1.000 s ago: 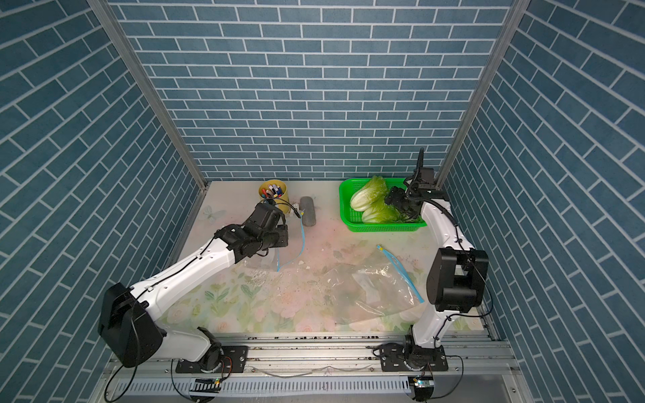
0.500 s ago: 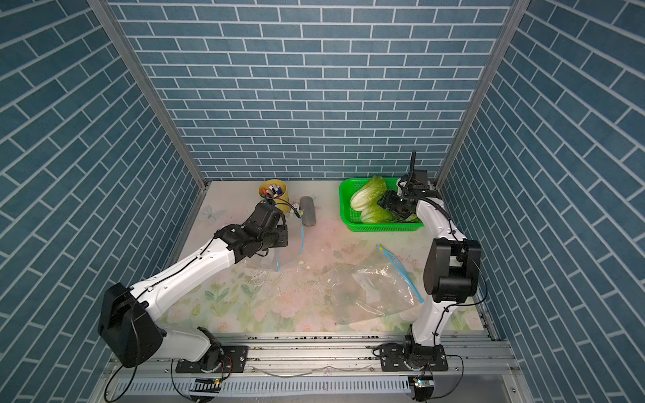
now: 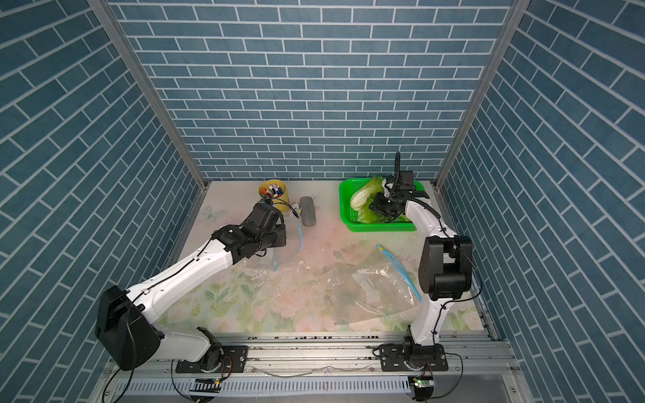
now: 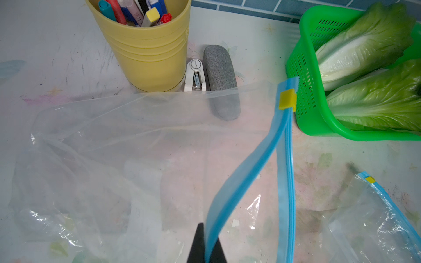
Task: Put the chinese cabbages into a zipper bag and zip it
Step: Pick up the Chinese cabbage from the basket.
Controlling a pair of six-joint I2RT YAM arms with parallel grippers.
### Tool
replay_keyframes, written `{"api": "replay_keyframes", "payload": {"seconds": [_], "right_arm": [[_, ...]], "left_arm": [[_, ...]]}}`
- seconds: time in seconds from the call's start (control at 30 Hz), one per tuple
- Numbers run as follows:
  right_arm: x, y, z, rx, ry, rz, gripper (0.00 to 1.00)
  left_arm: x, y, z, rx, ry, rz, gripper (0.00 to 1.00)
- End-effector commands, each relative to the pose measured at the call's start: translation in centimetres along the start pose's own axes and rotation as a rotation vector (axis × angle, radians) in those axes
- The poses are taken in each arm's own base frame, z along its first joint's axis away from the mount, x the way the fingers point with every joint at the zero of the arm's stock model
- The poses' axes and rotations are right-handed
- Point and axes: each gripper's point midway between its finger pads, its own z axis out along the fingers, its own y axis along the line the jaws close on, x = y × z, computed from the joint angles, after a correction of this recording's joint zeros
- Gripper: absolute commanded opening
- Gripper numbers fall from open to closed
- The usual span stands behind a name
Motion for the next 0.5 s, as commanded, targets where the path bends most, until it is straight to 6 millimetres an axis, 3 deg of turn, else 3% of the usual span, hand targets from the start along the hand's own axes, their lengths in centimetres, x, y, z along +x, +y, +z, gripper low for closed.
{"api": "replay_keyframes", "payload": {"seconds": [0.0,0.47], "right_arm": [[1.1,0.9,0.3,-0.037,0.026,-0.02,0.03],[-0.5,1.9,-5.9,0.052,-0.171,-0.045,0.0]], "left_arm": [[0.3,1.1,-0.7,-0.034,-0.003,-0.002,0.0],[0.4,0.8,-0.9,-0.019,0.005,-0.029,0.0]]}}
